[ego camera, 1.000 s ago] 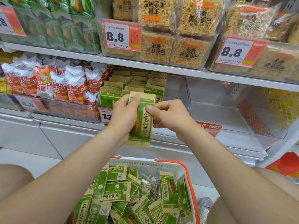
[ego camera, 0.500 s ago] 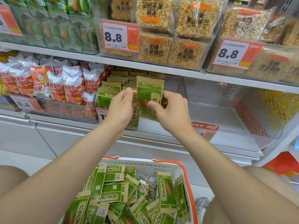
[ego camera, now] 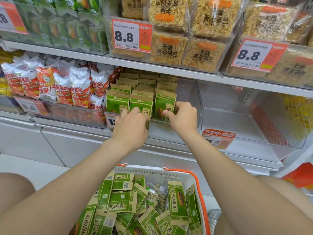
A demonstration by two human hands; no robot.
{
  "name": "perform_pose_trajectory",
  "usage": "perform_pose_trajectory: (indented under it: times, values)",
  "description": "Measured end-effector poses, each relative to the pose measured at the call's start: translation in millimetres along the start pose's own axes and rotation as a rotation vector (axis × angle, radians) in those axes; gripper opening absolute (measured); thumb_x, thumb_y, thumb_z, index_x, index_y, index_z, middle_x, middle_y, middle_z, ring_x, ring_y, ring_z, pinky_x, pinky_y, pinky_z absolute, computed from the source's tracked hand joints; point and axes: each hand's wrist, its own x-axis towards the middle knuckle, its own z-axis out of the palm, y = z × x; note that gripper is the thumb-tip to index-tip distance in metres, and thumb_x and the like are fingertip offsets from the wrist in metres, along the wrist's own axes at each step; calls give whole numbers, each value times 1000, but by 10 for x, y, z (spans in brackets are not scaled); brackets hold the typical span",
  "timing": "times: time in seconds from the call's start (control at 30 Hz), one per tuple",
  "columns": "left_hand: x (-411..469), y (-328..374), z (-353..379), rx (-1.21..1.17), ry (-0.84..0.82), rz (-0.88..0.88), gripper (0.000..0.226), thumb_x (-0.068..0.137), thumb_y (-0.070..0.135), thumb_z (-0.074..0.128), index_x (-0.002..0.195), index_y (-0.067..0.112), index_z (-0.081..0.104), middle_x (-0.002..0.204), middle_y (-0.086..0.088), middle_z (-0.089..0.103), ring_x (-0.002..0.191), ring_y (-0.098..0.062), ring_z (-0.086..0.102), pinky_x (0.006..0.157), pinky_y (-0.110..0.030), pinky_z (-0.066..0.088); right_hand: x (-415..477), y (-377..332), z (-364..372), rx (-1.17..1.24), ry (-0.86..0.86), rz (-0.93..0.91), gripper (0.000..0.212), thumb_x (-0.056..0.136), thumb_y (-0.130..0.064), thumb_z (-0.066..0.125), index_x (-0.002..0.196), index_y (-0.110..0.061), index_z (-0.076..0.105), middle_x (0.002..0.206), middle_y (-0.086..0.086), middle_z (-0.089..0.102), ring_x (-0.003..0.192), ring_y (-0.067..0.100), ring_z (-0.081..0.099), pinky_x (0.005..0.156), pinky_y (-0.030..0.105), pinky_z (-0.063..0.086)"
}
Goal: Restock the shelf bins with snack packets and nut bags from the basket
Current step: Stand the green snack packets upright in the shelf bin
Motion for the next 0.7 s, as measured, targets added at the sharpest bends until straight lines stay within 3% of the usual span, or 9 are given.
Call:
perform_pose_trajectory:
  times: [0.3,0.43,0.53,0.7]
  values:
    - [28,-56,40,-41,7,34,52,100,18,54,150,31,57,123,-2,51,110,-31,40,101,-44,41,123,-106,128,1,-18,109,26,79,-41,90,92,-23,76,89,-2,74,88,23,70,70,33,54]
    - [7,-58,60,-35,9,63,51,100,21,56,151,28,54,124,-3,49,103,-26,32,101,-42,39,110,-160,98,43,0,129,46,80,-31,91,111,-14,62,108,5,71,103,27,68,76,34,51]
    - [-14,-57,54,-23,-12,87,50,100,23,57,150,25,54,127,-3,49,111,-30,38,102,-41,37,70,-176,46,3,-20,186,63,81,-35,90,122,-11,49,118,10,66,111,34,65,79,40,52]
    - [-43,-62,53,-27,-28,102,48,100,25,59,147,22,53,128,-3,47,117,-31,38,105,-41,36,16,-170,-31,-99,-45,215,68,80,-45,88,126,-11,50,121,11,65,112,35,65,74,39,50]
